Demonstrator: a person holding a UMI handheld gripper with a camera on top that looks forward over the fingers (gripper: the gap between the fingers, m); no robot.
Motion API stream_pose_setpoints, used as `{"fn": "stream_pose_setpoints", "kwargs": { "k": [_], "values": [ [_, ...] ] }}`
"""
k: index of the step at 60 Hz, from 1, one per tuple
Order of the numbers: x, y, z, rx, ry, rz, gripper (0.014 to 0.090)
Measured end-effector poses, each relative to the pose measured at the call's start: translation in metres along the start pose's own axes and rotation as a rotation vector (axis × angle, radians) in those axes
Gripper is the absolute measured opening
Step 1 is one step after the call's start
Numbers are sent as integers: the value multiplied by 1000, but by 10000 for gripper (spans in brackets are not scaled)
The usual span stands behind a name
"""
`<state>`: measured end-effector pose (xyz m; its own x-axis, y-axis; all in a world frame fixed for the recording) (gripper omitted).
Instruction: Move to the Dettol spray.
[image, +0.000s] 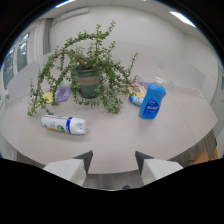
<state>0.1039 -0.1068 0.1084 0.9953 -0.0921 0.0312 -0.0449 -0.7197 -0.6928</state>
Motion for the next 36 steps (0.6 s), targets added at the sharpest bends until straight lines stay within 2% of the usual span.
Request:
{"fn": "stream_pose_setpoints", "kwargs": {
  "k": [19, 27, 36],
  "values": [
    [-8, 4, -4, 3, 16, 21, 840],
    [-40, 23, -7, -12, 0, 22, 842],
    [-95, 43, -8, -37, -59, 11, 841]
  ]
}}
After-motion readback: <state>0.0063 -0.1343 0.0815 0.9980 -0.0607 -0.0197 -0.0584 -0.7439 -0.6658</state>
